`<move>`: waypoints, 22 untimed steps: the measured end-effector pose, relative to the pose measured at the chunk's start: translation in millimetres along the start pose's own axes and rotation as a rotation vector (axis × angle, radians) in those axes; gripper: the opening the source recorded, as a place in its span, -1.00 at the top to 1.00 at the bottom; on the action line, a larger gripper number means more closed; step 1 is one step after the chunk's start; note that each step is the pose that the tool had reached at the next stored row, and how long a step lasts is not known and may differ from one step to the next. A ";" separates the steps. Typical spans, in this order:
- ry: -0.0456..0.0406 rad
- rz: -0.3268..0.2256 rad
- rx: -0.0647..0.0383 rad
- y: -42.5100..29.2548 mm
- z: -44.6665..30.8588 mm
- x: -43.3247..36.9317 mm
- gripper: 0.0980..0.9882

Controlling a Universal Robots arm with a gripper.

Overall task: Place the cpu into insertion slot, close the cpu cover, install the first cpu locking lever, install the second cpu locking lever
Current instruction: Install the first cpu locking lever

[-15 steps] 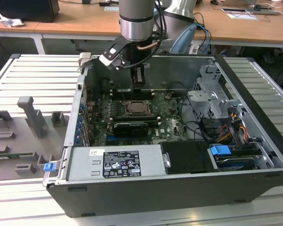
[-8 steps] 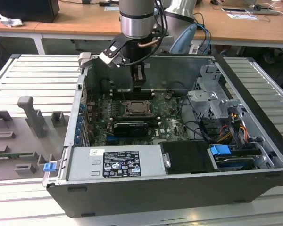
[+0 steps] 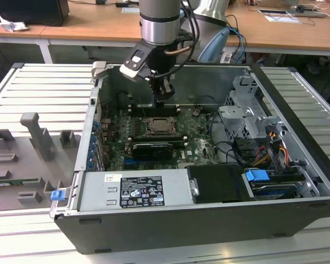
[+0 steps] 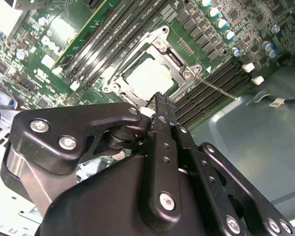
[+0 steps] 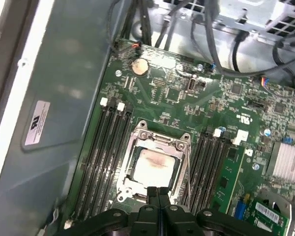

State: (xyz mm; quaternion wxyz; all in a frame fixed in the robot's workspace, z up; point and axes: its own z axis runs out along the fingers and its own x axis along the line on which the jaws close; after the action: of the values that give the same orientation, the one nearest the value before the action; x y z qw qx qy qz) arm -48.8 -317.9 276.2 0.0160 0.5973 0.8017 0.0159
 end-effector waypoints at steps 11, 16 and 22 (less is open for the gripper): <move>0.0041 -0.092 -0.001 0.1 0.0 0.0 0.98; 0.0050 -0.114 -0.001 0.1 0.0 0.0 0.98; 0.0057 -0.130 -0.001 0.1 0.0 0.0 0.98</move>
State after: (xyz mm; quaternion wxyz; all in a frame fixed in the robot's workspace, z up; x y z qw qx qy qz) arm -48.7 -317.9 276.3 0.0150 0.5439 0.8388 0.0169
